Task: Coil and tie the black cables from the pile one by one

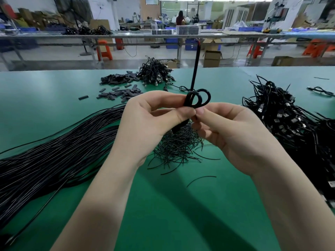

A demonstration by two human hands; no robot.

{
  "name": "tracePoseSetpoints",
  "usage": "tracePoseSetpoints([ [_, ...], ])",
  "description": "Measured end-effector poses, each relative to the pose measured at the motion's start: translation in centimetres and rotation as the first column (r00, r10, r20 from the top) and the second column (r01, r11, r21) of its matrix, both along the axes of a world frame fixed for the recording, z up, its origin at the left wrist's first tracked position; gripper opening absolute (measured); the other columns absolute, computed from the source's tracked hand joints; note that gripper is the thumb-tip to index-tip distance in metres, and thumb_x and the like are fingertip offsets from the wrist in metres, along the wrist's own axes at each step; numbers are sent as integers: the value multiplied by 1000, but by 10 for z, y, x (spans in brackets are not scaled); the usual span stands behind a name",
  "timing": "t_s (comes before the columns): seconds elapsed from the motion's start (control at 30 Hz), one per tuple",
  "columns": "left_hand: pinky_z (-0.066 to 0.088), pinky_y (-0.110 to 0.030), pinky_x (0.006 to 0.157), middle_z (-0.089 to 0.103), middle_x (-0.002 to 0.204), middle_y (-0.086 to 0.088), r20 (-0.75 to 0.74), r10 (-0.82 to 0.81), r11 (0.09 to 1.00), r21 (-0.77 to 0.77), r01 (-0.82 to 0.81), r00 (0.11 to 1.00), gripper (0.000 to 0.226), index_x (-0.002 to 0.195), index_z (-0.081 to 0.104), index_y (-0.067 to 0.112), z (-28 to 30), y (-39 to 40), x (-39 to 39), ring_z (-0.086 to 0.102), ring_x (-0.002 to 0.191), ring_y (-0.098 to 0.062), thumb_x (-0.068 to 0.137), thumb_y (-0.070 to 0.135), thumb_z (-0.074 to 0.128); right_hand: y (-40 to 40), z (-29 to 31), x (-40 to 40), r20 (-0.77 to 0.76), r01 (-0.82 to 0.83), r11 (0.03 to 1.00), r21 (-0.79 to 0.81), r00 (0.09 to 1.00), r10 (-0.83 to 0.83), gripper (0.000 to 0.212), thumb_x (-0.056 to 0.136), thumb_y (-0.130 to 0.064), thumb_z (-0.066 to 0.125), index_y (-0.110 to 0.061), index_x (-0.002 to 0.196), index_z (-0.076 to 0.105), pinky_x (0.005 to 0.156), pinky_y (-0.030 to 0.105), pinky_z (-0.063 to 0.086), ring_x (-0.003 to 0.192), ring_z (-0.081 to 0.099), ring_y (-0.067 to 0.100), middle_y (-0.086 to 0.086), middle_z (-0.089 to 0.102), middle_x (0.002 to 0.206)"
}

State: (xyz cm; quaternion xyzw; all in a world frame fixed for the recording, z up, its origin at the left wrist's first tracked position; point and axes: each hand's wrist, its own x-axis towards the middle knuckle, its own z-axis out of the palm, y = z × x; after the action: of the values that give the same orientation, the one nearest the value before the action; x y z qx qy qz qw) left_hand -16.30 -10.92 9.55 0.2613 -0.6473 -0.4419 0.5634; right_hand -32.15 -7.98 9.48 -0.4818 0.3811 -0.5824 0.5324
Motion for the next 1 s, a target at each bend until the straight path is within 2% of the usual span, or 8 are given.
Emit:
tracePoseSetpoints([
  [0.1, 53, -17, 69, 76, 84, 7, -7, 53, 999, -4, -53, 999, 14, 82, 78, 29, -1, 1, -3, 71, 76, -8, 70, 21, 81, -1, -2, 3, -217, 142, 948, -284, 954, -208, 5, 79, -13, 76, -16, 78, 72, 64, 19, 50, 63, 60, 8, -3, 69, 68],
  [0.17, 52, -19, 66, 76, 81, 6, -5, 79, 997, 21, -79, 997, 12, 79, 76, 27, -1, 2, -5, 69, 72, -7, 70, 21, 81, -4, -7, 3, -416, 218, 768, -603, 735, -535, 6, 87, -8, 68, -12, 86, 71, 67, 16, 48, 69, 61, 5, -8, 69, 75],
  [0.27, 48, -16, 53, 69, 69, 9, -55, -25, 960, 277, 40, 998, 21, 80, 74, 22, 2, 4, -6, 60, 56, -4, 63, 32, 81, -7, -18, 6, -356, 90, 422, -902, 399, -845, 10, 91, -4, 61, 0, 92, 71, 80, 17, 44, 84, 60, 16, 6, 70, 87],
  [0.37, 43, -13, 43, 62, 60, 9, -122, -135, 874, 454, 177, 983, 31, 90, 69, 14, 5, 5, -6, 53, 47, -3, 66, 33, 73, -10, -22, 7, -264, 39, 297, -954, 360, -895, 14, 93, -1, 58, 4, 93, 71, 84, 26, 48, 84, 64, 26, 13, 69, 89],
  [0.47, 48, -14, 50, 66, 65, 8, -124, -61, 916, 387, 105, 990, 26, 86, 72, 18, 4, 4, -5, 58, 53, -3, 64, 33, 75, -8, -18, 8, -318, 140, 452, -881, 531, -785, 9, 92, -10, 63, -9, 92, 72, 79, 19, 50, 83, 64, 13, -4, 69, 87],
  [0.6, 53, -21, 70, 73, 80, 8, -83, 67, 989, 140, -54, 994, 19, 79, 77, 30, 1, -1, 0, 66, 73, -6, 62, 37, 80, -4, -6, 6, -242, 251, 935, -249, 919, -311, 28, 79, -47, 71, -20, 78, 76, 64, 20, 51, 69, 65, 6, -7, 71, 74],
  [0.8, 52, -15, 71, 75, 81, 12, -16, -12, 999, 39, 13, 1000, 16, 77, 77, 37, -1, -5, 6, 70, 77, -4, 61, 33, 78, -2, -4, 4, -51, -17, 998, 62, 999, 20, 26, 59, -39, 80, -21, 77, 79, 58, 16, 48, 60, 58, 5, -5, 67, 72],
  [1.0, 54, -19, 72, 76, 83, 9, 19, -81, 996, 32, 80, 997, 20, 77, 77, 35, 0, -6, 12, 71, 78, -7, 66, 21, 86, -1, -2, 5, 161, -155, 979, 132, 978, 134, 19, 57, -23, 78, -16, 75, 78, 59, 16, 51, 61, 60, 5, -4, 69, 72],
])
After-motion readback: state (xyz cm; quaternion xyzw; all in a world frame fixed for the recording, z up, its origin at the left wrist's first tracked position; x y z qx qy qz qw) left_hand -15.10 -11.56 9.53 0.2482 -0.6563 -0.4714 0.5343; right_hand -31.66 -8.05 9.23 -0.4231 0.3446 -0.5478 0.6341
